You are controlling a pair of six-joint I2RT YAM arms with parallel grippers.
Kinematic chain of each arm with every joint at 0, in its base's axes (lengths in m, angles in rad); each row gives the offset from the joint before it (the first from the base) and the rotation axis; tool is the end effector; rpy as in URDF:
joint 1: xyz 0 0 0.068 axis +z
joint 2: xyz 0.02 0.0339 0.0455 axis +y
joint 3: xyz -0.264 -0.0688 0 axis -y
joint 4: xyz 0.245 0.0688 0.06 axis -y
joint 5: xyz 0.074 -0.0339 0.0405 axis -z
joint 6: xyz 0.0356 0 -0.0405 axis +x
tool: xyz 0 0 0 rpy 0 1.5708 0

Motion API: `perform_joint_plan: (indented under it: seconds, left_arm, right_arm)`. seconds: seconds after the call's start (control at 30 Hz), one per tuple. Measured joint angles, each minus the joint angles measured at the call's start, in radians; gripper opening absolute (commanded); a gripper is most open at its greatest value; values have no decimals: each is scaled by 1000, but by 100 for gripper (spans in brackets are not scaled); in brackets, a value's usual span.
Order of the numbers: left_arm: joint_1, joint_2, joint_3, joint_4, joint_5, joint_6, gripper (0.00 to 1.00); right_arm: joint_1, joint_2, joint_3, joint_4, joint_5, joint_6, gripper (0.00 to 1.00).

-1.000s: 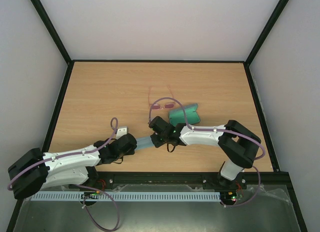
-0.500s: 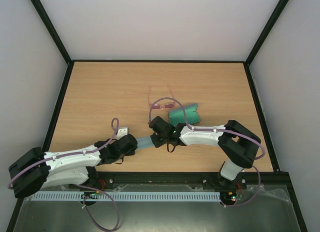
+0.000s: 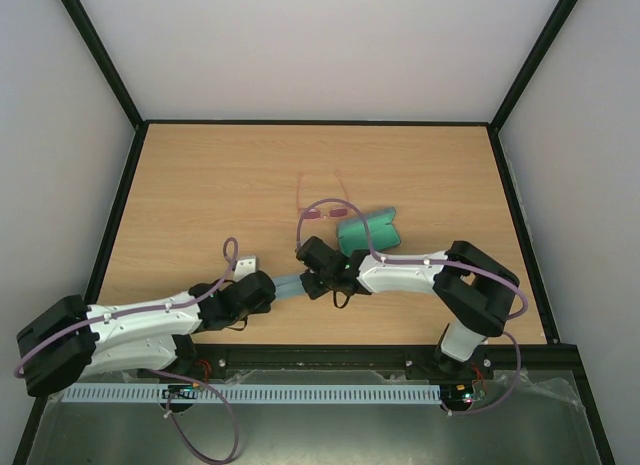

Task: Organize the sunglasses
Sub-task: Fold the glasses cleaning cloth at the center of the board.

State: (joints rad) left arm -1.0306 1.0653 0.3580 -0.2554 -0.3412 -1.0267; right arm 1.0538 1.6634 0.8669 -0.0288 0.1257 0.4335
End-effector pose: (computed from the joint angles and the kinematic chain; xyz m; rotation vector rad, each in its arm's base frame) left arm 0.1022 -0.1472 0.1426 -0.1306 2.5075 -0.4510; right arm 0.1684 0.2871 0.1628 -0.6928 2.3598 0.5370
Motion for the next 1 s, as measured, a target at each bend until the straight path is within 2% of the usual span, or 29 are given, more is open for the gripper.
perform_joint_plan:
  seconds: [0.57, 0.87, 0.93, 1.0]
  left_arm:
    - [-50, -51, 0, -23, -3, -39, 3]
    - [-98, -72, 0, -52, -8, -72, 8]
    - [-105, -81, 0, -63, -11, -82, 12]
    - [-112, -94, 0, -79, -15, -92, 25]
  right_arm:
    - [7, -23, -21, -4, 14, 18, 10]
    - [9, -71, -38, -11, 22, 26, 11]
    - [10, -74, -42, -12, 22, 28, 11]
    - [11, -75, -45, -13, 21, 31, 12]
